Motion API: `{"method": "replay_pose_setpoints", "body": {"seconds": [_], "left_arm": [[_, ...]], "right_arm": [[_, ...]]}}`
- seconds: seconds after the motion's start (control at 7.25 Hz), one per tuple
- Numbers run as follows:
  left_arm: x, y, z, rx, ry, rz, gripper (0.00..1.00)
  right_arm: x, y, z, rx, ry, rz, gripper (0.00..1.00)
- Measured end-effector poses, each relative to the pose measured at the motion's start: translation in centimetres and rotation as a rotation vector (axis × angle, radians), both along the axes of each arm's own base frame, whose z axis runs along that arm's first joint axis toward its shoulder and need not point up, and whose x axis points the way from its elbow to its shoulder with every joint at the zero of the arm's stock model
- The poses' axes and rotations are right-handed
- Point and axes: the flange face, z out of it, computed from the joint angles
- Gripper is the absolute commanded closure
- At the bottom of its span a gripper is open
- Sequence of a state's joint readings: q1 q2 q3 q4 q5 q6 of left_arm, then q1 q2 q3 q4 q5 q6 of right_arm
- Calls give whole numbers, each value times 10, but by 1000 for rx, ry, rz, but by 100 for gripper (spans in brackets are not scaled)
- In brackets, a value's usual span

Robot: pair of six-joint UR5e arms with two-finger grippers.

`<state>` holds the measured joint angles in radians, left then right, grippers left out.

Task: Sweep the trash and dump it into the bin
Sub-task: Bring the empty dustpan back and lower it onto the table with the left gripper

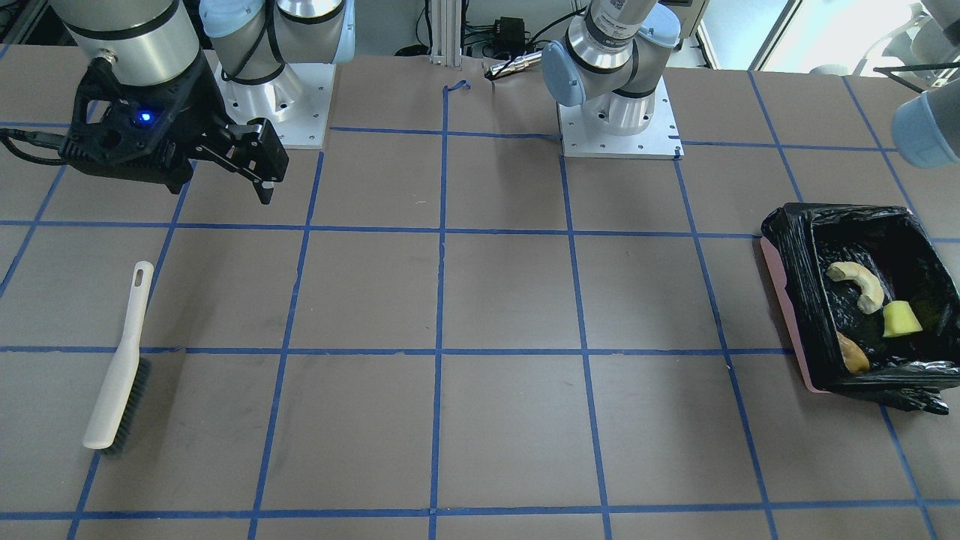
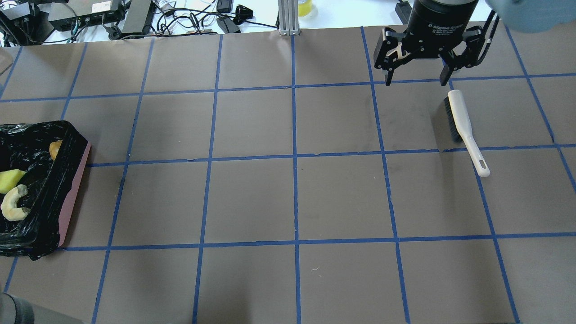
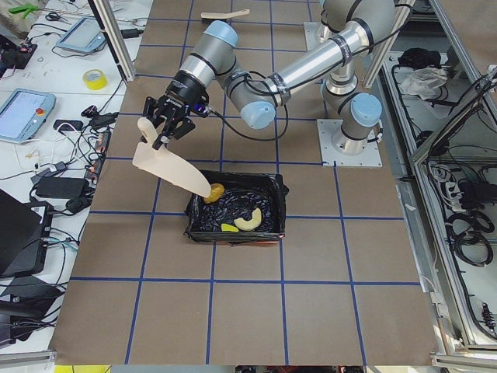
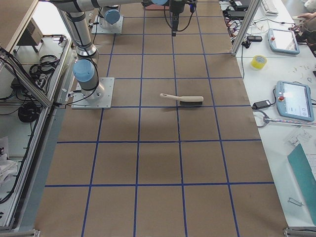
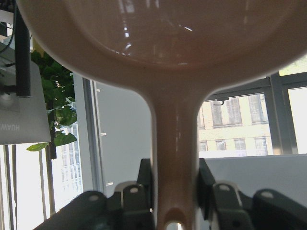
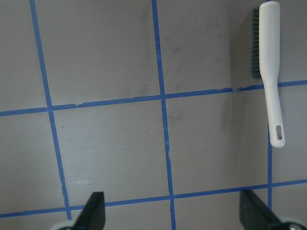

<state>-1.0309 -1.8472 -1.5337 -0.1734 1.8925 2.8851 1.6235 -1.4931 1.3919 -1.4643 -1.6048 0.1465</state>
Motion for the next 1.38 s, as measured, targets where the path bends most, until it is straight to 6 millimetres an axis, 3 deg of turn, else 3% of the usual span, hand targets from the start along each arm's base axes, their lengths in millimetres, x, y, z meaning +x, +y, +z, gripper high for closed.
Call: {"method": "replay_pose_setpoints", "body": {"seconds": [0.28,0.55,0.97,1.38], "left_arm": [[23,-1,-2,-69,250,-109,100],[25,-5,-16,-94,507,-156,100],[12,-23,-77,7,939,-112,100],[-5,-30,-138,111,1279,162,100]], "right_arm": [[-2,7,9,-24,-5,-2,0],[-2,8,7,-21,-1,1,0],[-5,7,4,-15,9,7,0],[-4,6,3,-16,5,9,0]]}}
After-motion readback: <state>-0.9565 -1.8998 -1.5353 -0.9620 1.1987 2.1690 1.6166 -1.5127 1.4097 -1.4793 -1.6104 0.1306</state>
